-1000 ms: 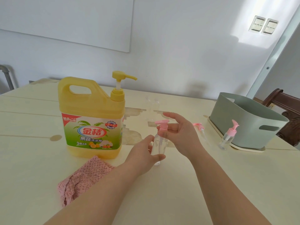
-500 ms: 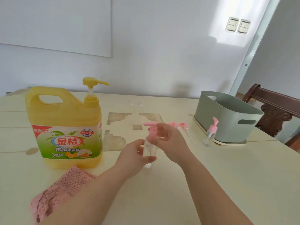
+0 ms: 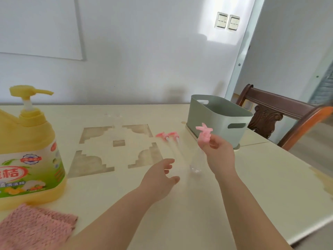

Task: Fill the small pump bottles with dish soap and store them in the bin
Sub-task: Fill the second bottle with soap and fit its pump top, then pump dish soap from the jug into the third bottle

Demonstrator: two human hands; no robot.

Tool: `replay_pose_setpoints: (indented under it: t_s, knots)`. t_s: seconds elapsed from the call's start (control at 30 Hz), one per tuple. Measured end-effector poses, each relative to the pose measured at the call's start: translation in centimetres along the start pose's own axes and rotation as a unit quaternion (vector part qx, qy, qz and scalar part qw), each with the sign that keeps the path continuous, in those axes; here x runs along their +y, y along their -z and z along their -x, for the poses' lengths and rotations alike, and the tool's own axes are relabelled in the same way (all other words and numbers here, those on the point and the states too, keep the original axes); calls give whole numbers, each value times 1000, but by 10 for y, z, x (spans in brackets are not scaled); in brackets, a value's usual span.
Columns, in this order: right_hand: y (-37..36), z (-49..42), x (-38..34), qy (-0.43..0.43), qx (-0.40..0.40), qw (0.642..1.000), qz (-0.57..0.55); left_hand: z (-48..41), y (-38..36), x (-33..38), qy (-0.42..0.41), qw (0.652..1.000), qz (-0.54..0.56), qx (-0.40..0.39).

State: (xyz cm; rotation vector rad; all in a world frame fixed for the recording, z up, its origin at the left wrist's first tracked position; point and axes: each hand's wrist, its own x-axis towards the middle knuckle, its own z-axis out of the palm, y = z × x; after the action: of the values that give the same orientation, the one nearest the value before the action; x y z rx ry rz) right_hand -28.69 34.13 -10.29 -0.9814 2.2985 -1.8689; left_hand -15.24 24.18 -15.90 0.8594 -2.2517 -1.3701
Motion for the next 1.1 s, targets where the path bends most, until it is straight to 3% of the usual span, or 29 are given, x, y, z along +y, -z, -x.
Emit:
replay_pose_setpoints:
  t_s: [0.2, 0.47, 0.5, 0.6, 0.7, 0.87, 1.1]
  knots:
    - [1, -6, 15, -15, 68, 997, 34, -4, 8, -6, 4, 999, -34, 21]
    - [-8, -5, 9, -28, 111, 993, -1, -8, 33, -12, 9, 997, -52, 48]
    - [-10, -4, 7, -9, 144, 989, 21, -10, 39, -13, 11, 997, -48, 60]
    - [-22, -3, -4, 200, 213, 951, 103, -19, 65, -14, 28, 992, -22, 117]
    - [-53, -8, -10, 264, 102, 952, 119, -32, 92, -17, 41, 984, 0, 174]
    - [-108, -28, 7, 157, -81, 970, 164, -55, 118, -22, 60, 968, 31, 242]
    - [-158, -49, 18, 85, -173, 958, 212, -92, 130, -32, 112, 921, 55, 369]
